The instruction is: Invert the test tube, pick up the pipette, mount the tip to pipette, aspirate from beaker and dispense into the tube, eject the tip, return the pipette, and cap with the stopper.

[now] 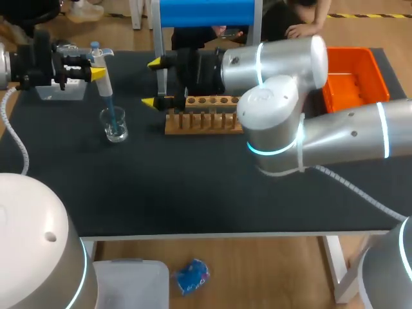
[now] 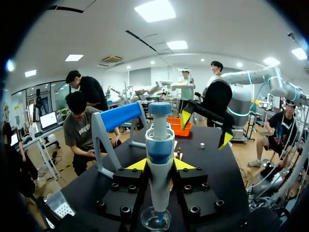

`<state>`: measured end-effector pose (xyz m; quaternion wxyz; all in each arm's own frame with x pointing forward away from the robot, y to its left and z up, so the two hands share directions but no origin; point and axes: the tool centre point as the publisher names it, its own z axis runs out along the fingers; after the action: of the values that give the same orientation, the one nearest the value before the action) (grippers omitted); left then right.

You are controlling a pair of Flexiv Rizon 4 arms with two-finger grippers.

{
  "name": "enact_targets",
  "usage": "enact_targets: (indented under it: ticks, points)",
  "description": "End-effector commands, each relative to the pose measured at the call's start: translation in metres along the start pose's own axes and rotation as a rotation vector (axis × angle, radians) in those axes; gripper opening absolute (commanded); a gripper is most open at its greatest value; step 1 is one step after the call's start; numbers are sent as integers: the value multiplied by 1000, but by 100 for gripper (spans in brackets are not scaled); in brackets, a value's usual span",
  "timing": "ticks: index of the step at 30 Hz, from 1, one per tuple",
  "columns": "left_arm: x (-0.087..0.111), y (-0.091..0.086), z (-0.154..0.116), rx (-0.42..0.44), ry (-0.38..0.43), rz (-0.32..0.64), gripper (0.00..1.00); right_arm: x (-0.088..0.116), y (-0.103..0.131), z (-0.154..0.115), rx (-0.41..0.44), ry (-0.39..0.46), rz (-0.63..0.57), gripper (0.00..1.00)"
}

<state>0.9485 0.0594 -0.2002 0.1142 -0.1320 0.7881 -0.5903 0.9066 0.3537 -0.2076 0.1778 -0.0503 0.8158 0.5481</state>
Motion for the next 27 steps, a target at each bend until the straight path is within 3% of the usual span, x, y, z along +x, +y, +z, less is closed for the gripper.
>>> enact_targets:
  ticks: [1,18,27]
  points:
    - [-1,1,-1,2,4,1,0,-12,12,-21,55,174,-29,100]
    - [-1,1,-1,2,4,1,0,-13,13,-22,59,176,-38,100]
    - [-1,1,-1,2,4,1,0,-26,40,-20,69,184,-20,100]
